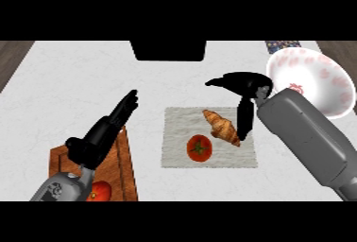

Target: Pick the croissant from the placemat and place it in the bowl

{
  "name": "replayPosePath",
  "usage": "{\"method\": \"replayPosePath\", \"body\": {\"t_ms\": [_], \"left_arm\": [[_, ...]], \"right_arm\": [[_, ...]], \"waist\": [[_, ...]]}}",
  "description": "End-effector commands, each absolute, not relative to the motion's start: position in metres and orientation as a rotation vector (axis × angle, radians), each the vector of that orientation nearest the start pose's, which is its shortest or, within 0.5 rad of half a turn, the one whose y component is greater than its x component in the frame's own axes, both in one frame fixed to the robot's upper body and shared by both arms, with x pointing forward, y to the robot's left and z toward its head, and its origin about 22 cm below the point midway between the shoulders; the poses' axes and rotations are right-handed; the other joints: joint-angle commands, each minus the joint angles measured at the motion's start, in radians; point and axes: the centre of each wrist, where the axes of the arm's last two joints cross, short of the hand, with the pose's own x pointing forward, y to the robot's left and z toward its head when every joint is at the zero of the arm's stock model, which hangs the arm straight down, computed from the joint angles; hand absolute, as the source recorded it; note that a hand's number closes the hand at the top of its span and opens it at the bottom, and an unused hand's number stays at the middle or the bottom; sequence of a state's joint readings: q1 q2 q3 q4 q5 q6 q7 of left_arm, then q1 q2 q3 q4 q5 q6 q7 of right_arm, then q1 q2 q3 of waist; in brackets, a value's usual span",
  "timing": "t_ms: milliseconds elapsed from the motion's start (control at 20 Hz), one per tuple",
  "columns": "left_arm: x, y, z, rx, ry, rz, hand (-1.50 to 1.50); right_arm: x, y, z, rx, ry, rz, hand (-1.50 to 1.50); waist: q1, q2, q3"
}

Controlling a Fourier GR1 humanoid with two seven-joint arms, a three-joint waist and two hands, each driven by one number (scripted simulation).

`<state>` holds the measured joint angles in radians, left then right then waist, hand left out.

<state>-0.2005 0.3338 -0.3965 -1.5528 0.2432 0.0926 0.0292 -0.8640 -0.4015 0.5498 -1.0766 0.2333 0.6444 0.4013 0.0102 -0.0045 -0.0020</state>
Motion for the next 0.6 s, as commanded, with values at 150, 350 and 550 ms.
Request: {"method": "replayPosePath", "body": {"t_ms": [150, 350, 550], "left_arm": [[0.257, 0.199, 0.035, -0.164, -1.597, -0.38, 0.0], [0.263, 0.206, 0.035, -0.162, -1.595, -0.367, 0.0], [0.265, 0.202, 0.045, -0.171, -1.597, -0.381, 0.0]], "right_arm": [[0.389, -0.126, 0.143, -0.305, -0.778, 1.638, -1.5], [0.355, -0.113, 0.105, -0.312, -0.764, 1.643, -1.5], [0.359, -0.11, 0.104, -0.33, -0.808, 1.632, -1.5]], "waist": [[-0.006, 0.002, 0.002], [-0.014, 0.001, 0.002], [-0.007, 0.004, 0.002]]}}
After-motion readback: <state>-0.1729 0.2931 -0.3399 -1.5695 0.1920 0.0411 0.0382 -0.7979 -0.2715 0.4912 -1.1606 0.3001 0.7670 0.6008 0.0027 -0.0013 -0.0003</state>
